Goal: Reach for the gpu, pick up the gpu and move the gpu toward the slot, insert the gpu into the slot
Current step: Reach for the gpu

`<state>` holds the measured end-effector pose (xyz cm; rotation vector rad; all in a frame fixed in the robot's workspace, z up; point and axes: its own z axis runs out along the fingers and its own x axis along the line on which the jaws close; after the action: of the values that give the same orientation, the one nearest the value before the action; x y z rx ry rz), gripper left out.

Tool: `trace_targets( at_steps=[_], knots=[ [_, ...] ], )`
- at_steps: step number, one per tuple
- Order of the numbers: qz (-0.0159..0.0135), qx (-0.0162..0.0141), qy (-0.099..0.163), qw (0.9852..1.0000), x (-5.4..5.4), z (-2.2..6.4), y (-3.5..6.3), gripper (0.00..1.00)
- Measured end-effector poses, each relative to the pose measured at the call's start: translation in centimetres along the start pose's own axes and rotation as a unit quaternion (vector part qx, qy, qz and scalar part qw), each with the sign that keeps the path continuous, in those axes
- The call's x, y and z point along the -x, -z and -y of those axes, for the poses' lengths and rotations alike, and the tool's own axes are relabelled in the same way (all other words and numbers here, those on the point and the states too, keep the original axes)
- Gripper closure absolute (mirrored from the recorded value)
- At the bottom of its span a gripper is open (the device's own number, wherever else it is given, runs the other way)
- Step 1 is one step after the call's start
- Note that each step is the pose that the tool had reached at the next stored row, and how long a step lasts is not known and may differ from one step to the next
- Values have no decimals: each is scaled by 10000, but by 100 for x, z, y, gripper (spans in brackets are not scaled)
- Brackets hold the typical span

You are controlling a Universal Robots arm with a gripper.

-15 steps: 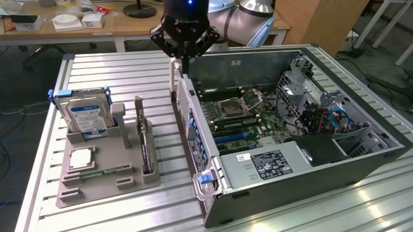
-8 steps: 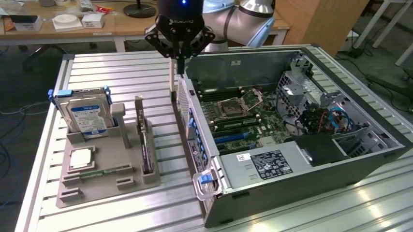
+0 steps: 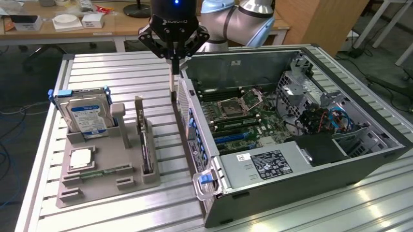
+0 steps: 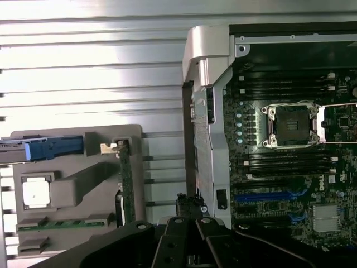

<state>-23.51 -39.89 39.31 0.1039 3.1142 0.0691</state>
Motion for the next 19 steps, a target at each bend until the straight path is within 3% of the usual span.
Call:
trace_targets(
  at_steps=[19],
  knots=[
    [-1,0,9,10000,-231,15,6,90]
  ],
)
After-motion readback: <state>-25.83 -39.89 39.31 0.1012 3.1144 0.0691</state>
